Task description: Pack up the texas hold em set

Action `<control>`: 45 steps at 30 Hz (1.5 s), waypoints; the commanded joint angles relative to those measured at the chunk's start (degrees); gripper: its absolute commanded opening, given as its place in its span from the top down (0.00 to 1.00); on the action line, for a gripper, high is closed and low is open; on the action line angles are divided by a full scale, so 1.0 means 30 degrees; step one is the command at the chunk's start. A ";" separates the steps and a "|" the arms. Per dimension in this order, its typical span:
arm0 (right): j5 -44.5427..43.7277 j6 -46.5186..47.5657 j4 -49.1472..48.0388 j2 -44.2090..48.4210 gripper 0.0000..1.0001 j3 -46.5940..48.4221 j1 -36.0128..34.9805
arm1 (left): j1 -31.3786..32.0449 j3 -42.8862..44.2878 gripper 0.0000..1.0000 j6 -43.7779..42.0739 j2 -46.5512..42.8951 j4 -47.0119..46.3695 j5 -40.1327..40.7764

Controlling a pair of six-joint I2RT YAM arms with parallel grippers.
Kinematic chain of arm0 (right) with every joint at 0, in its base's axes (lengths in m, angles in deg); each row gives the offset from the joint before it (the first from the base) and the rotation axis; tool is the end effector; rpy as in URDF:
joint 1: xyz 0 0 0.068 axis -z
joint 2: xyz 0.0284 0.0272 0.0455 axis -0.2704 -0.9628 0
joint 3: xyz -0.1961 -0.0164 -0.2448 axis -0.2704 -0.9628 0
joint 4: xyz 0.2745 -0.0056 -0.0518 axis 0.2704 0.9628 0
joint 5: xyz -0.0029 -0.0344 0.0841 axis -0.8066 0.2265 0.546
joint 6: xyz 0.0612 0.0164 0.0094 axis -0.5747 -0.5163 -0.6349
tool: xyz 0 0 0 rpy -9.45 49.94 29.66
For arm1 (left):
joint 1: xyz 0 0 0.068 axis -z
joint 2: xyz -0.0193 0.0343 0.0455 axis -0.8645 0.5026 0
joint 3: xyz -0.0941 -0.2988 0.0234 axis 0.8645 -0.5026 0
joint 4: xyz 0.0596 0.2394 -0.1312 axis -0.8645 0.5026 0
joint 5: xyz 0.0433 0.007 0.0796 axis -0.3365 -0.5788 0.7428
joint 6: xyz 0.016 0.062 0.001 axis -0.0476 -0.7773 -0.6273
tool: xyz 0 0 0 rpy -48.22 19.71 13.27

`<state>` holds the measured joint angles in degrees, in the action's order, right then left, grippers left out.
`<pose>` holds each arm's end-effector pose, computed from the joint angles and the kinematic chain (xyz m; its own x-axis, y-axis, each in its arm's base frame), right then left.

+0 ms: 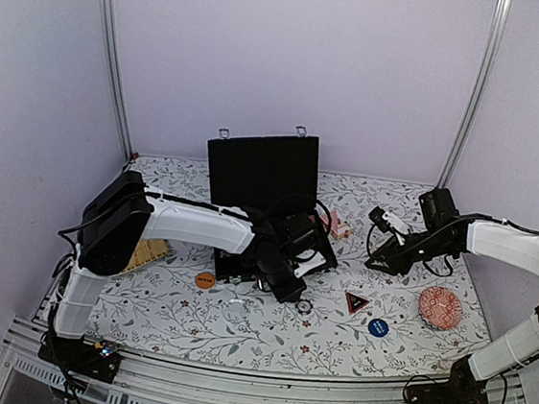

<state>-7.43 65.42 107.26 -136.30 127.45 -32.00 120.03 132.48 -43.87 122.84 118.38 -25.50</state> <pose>0.2783 0.1098 0.2265 -0.4874 -0.5549 -0.6742 -0.8346 0.5230 0.1730 0.2495 -0.4444 0.1546 -0.5016 0.7718 -0.3907 0.8568 0.5057 -0.1011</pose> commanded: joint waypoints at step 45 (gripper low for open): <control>0.0272 0.0338 0.0212 -0.0826 0.64 0.0566 0.0077 | -0.5199 0.3777 0.96 0.4965 0.1450 0.1863 0.4819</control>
<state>-7.38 65.57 107.47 -137.94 127.89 -32.00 105.39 142.99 -30.03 125.99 123.21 -11.36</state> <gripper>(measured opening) 0.360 0.129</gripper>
